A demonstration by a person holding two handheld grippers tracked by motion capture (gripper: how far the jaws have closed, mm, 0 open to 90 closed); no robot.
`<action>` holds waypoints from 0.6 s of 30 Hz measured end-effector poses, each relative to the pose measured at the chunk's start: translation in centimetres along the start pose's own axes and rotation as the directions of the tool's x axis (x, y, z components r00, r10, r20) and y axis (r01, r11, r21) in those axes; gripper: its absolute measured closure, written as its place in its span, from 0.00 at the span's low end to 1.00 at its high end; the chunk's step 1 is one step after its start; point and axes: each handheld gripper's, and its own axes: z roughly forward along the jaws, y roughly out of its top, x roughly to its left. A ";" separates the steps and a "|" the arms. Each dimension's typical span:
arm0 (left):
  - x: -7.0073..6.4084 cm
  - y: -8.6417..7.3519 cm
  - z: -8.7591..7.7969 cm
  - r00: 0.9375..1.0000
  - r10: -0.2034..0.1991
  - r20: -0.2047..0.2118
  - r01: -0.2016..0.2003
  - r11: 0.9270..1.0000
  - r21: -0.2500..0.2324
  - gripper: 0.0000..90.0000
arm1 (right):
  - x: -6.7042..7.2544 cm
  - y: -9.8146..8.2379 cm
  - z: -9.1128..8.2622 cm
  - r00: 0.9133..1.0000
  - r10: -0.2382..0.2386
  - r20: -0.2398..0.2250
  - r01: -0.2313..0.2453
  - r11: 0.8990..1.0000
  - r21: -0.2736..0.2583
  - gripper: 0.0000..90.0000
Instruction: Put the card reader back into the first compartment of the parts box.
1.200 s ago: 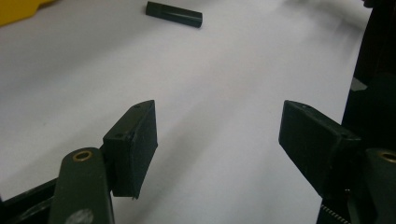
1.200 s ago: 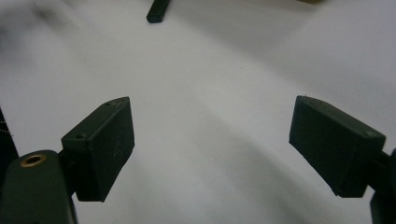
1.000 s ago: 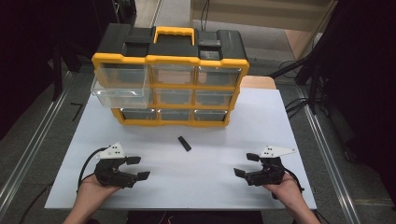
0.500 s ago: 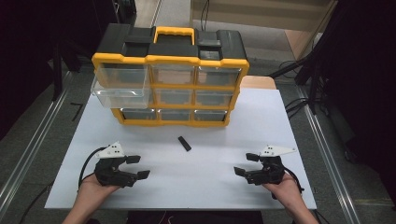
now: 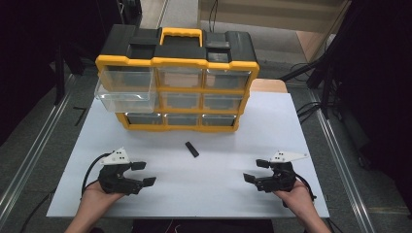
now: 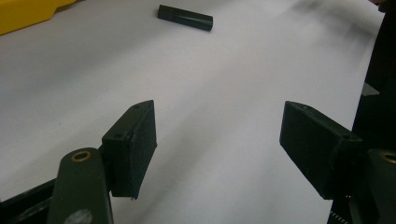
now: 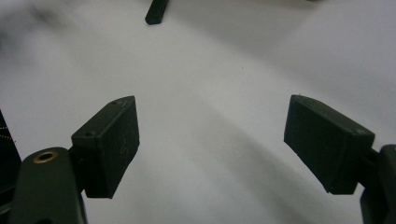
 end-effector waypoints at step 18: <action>0.0 0.0 0.1 1.000 0.005 -0.011 -0.005 1.000 -0.010 0.30 | 0.3 0.1 0.3 1.000 0.007 -0.022 -0.007 1.000 0.004 0.18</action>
